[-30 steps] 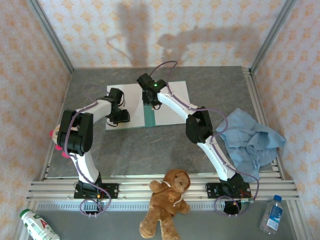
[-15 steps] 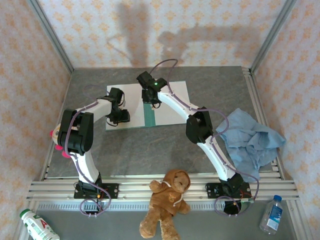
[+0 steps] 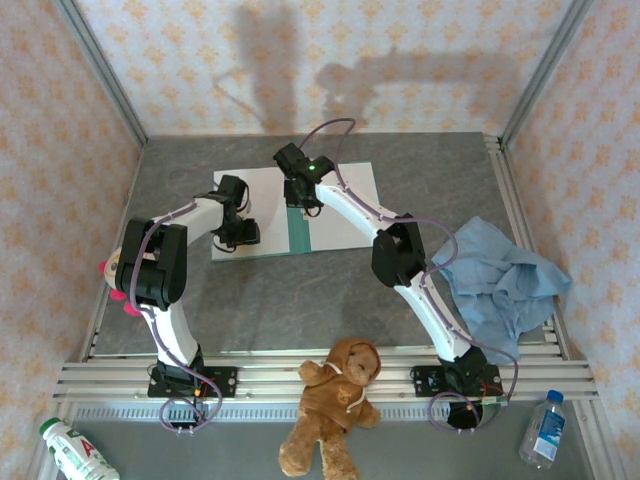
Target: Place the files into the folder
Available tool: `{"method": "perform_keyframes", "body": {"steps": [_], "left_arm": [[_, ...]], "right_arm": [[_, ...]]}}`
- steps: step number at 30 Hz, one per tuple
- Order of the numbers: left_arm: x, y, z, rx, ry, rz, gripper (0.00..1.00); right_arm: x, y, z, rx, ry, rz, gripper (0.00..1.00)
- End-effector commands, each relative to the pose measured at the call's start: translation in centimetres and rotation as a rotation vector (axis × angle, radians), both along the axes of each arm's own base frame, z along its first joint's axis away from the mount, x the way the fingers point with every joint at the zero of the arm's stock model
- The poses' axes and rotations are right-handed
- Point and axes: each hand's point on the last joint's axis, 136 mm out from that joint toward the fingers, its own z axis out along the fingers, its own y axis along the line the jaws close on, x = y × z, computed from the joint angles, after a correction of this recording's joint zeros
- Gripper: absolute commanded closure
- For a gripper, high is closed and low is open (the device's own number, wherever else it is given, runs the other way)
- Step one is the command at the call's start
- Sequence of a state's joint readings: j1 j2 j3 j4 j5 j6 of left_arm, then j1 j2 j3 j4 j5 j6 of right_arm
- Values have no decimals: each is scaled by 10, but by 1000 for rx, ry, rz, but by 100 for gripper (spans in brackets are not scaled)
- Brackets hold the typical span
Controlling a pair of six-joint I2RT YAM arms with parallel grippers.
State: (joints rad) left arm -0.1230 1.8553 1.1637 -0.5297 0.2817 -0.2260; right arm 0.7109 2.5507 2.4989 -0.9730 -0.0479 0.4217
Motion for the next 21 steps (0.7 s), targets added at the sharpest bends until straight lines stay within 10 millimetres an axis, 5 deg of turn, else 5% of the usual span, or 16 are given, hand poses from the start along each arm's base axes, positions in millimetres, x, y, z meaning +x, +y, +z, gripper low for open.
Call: {"method": "perform_keyframes", "body": {"steps": [1,21], "left_arm": [[-8,0,-11,17,55,-18,63],[-8,1,-10,20,55,-16,63]], "right_arm": [[5,-9,-1,-36,-11,-18,83],[-3,-18,-11,-79,25,-9,85]]}}
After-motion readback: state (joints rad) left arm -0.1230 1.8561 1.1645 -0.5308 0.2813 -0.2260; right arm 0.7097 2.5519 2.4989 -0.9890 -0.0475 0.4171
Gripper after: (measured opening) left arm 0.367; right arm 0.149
